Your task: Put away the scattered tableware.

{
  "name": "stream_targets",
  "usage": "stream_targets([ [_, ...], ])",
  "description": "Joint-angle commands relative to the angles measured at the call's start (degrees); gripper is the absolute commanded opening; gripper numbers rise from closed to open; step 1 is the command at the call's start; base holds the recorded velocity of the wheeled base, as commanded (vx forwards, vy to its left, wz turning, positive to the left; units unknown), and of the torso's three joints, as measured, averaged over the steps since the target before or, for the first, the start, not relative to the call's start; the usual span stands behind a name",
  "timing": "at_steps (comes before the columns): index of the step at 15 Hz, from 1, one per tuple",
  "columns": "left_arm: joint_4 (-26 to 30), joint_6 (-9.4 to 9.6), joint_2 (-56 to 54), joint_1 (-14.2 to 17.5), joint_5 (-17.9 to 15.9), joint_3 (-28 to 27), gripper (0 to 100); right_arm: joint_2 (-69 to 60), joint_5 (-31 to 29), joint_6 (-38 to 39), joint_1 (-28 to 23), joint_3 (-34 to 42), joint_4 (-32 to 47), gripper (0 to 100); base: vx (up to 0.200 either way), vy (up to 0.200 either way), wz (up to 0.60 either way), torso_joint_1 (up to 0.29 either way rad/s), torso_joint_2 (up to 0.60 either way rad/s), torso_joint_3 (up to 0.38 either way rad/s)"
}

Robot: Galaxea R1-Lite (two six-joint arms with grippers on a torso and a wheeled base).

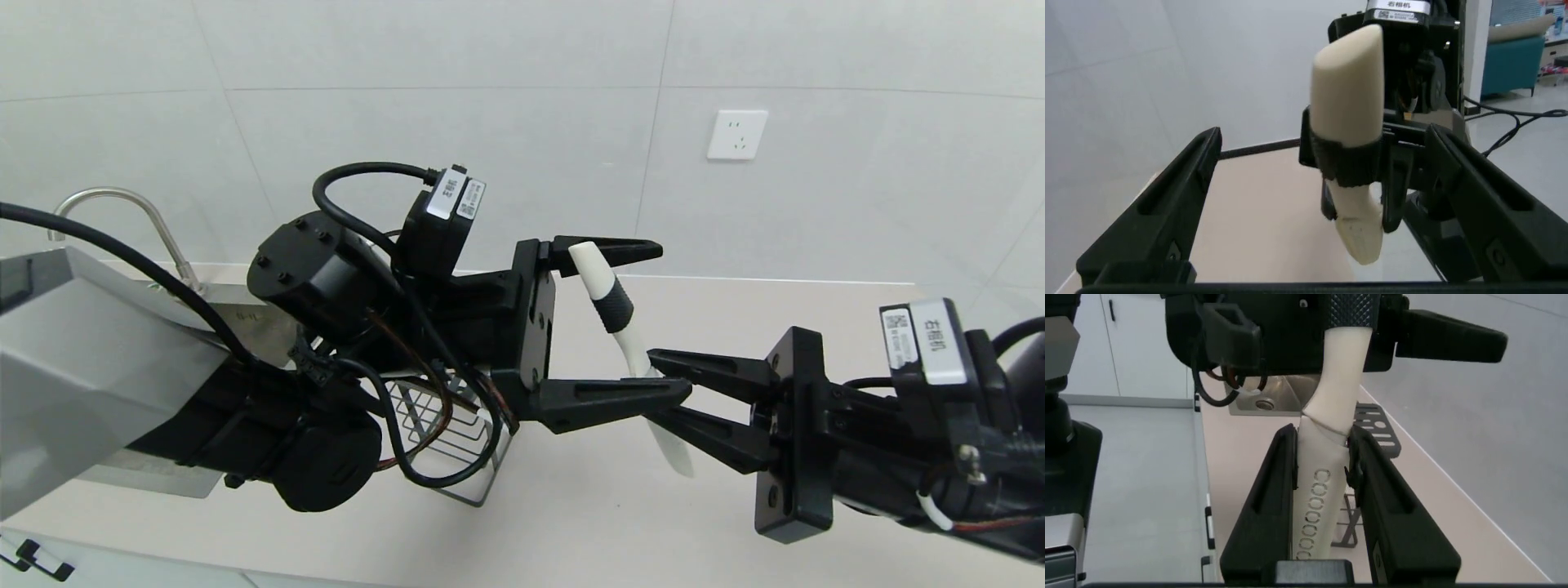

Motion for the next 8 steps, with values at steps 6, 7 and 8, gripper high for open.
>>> stream_targets([
  [6,-0.06,-0.04,-0.46,-0.04,0.09,-0.19,0,-0.17,0.01,-0.01,-1.26,0.06,-0.46,0,0.0,0.0,0.0,0.0,0.0,0.0],
  [7,-0.06,-0.04,-0.46,-0.04,0.44,-0.19,0,-0.17,0.01,-0.01,-1.26,0.06,-0.46,0,0.0,0.0,0.0,0.0,0.0,0.0],
  [8,-0.06,0.05,-0.46,-0.04,1.06,-0.19,0,-0.17,0.01,0.17,-1.26,0.15,-0.46,0,0.0,0.0,0.0,0.0,0.0,0.0],
])
